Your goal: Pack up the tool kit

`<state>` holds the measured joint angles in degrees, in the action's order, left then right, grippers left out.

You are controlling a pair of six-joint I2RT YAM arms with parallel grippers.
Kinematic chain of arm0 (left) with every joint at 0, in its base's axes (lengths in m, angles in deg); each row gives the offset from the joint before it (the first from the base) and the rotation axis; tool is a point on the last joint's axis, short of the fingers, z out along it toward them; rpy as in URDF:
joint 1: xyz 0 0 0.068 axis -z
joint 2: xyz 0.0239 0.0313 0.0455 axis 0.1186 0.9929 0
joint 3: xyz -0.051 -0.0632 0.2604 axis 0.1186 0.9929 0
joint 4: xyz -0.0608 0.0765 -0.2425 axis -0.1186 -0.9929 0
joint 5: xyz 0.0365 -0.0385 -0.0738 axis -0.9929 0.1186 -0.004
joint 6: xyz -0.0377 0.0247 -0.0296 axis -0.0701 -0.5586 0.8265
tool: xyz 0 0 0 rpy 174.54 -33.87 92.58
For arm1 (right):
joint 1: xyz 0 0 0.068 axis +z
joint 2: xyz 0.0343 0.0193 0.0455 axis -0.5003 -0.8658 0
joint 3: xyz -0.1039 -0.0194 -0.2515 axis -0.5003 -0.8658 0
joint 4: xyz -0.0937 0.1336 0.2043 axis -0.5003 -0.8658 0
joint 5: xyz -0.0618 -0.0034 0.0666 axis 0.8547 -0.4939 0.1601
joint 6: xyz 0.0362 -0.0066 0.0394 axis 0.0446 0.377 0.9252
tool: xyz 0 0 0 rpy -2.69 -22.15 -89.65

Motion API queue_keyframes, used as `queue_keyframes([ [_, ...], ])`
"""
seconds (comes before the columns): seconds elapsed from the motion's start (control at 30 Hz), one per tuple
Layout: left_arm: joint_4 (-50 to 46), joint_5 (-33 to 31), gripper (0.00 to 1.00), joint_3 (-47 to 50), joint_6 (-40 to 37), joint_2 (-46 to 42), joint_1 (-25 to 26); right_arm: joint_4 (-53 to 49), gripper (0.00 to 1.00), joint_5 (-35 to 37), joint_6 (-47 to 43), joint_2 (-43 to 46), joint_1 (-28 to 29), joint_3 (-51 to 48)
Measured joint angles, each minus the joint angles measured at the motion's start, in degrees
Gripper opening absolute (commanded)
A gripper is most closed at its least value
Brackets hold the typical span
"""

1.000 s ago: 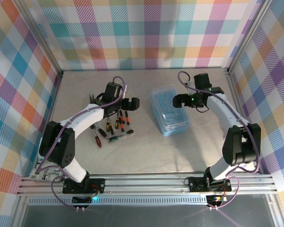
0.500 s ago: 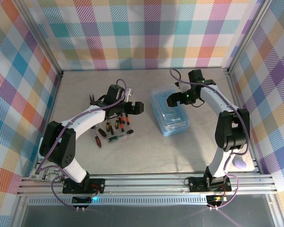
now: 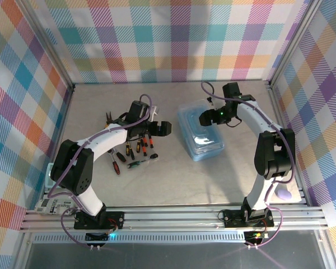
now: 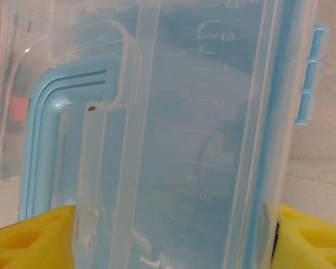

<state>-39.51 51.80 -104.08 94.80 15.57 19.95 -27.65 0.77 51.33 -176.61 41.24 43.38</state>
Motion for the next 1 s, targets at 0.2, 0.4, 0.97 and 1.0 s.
queue_keyframes([
  [0.2, 0.0, 0.0, 1.0, -0.6, 0.0, 0.0, 0.0, 1.2, 0.99, -0.4, 0.7, 0.0, 0.0, -0.5],
  [0.4, 0.0, 0.0, 1.0, -0.6, 0.0, 0.4, 0.0, 1.0, 0.97, 0.1, 0.5, -0.7, 0.8, -0.9],
  [0.97, -0.9, -0.5, 1.0, -0.8, -0.3, 0.6, 0.0, 9.2, 0.59, -13.4, 8.3, 0.3, -1.5, -6.2],
  [1.0, -0.9, -0.5, 1.0, -0.8, -0.3, 0.6, 0.0, 9.6, 0.7, -13.9, 8.7, 0.3, -1.7, -6.4],
])
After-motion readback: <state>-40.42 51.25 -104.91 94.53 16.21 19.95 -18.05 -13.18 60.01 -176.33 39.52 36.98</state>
